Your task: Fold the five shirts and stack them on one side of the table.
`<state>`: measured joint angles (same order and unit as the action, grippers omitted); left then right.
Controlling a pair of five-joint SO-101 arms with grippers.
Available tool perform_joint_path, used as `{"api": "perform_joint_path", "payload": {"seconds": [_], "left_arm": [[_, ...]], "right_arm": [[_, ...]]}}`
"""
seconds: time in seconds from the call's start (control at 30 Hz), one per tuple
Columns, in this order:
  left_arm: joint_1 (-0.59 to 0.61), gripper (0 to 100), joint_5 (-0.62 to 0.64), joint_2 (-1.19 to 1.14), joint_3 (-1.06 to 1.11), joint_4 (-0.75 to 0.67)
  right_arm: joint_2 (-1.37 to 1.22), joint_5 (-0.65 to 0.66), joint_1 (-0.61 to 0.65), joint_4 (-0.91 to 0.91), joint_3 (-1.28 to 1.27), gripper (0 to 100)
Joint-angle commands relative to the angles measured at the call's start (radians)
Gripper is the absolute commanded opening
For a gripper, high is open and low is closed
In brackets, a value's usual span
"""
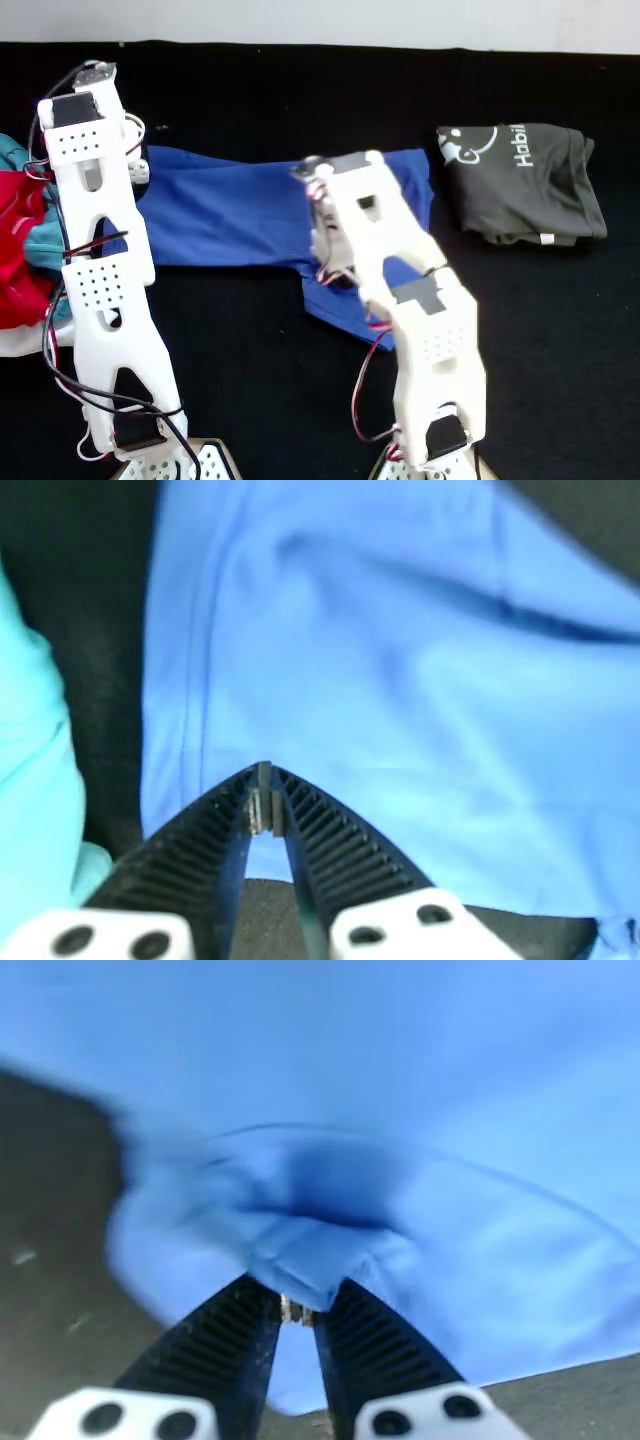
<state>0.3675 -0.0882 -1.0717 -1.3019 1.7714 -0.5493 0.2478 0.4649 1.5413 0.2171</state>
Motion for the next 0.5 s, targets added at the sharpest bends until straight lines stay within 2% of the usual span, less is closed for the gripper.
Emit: {"api": "perform_joint_path", "payload": {"seconds": [0.0,0.17,0.27,0.47], "left_arm": [[0.007,1,-0.015,0.024,0.094,0.011],[0.007,1,-0.015,0.019,0.130,0.009],[0.007,1,-0.015,0.012,0.133,-0.028],[-0.002,1,0.031,-0.113,0.122,-0.086]], "right_arm": [[0.166,0.012,0.081,0.050,-0.002,0.6],[0.260,0.020,0.082,0.090,-0.002,0.6],[0.266,0.077,0.002,0.048,-0.002,0.6],[0.252,0.089,-0.140,-0.125,-0.004,0.6]]}}
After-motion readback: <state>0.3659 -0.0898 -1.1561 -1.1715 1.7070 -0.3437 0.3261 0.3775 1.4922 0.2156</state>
